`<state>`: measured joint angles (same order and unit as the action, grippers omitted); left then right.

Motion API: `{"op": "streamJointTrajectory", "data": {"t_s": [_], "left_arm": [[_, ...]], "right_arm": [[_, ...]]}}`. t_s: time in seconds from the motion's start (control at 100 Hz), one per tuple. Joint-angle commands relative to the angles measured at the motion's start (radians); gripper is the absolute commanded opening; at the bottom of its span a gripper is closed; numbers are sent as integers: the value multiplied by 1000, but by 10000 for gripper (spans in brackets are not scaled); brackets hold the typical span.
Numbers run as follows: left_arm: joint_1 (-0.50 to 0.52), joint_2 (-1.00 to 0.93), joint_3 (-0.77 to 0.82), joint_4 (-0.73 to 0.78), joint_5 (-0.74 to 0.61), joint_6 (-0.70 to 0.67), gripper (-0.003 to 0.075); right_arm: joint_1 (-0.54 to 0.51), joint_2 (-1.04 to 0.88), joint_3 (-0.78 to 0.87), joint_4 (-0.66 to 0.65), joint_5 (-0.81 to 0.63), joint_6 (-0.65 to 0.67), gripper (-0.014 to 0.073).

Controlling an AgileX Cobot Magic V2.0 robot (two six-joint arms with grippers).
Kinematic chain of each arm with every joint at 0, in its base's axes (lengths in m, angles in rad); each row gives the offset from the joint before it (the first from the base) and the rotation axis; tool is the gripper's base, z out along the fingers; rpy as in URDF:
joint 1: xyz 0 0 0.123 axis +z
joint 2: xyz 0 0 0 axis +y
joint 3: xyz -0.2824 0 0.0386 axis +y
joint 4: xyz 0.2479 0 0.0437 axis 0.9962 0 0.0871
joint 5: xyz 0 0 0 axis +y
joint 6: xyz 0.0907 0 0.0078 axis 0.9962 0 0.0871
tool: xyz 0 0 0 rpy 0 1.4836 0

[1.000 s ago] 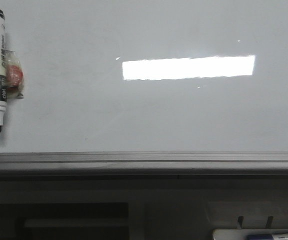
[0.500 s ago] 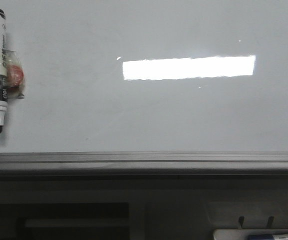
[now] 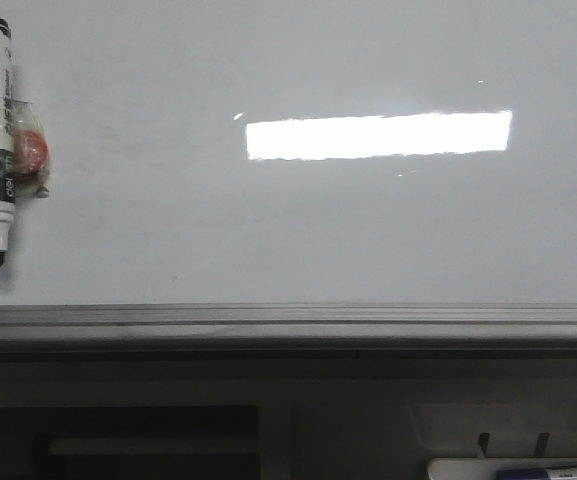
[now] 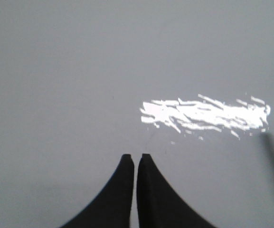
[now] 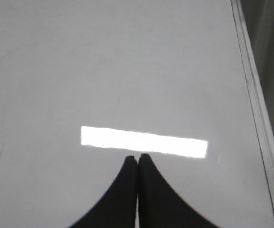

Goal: Write number 3 on whiteboard

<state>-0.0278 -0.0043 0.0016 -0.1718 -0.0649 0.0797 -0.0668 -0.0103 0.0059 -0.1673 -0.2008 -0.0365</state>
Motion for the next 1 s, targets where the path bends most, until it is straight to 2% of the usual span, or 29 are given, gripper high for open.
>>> {"op": "streamJointTrajectory", "data": {"t_s": [0.0, 0.06, 0.13, 0.23, 0.34, 0.39, 0.51, 0.69, 0.76, 0.87, 0.92, 0.99], "left_arm": [[0, -24, 11, -9, -153, -11, -21], [0, -24, 11, -9, -178, -11, -21], [0, -24, 11, -9, -200, -11, -21], [0, -24, 9, -14, -222, -11, -21], [0, -24, 4, -121, -209, -11, -21], [0, -24, -16, -167, -152, -11, -21], [12, 20, -83, -145, 29, 7, -21], [44, 181, -245, -96, 107, 7, -21], [44, 233, -320, -84, 142, 15, -21], [44, 292, -404, -30, 243, 105, -18], [44, 306, -428, -26, 281, 163, 7], [44, 311, -432, -26, 290, 193, 120]], "right_arm": [[-8, -15, 22, 88, 1, -3, -61], [-8, -15, 0, 167, 125, -3, -61], [-8, -15, -19, 179, 244, -3, -61], [-8, -4, -21, 179, 216, -3, -61], [-8, 0, -40, 181, 230, -3, -61], [-8, 10, -68, 185, 255, -3, -61], [-8, 39, -165, 186, 376, -3, -61], [-8, 128, -341, 186, 640, -3, -61], [-8, 148, -367, 189, 674, -3, -61], [-8, 150, -370, 193, 676, -3, -61], [-8, 150, -370, 195, 683, -3, -61], [-8, 150, -370, 195, 687, -3, -61]]}}
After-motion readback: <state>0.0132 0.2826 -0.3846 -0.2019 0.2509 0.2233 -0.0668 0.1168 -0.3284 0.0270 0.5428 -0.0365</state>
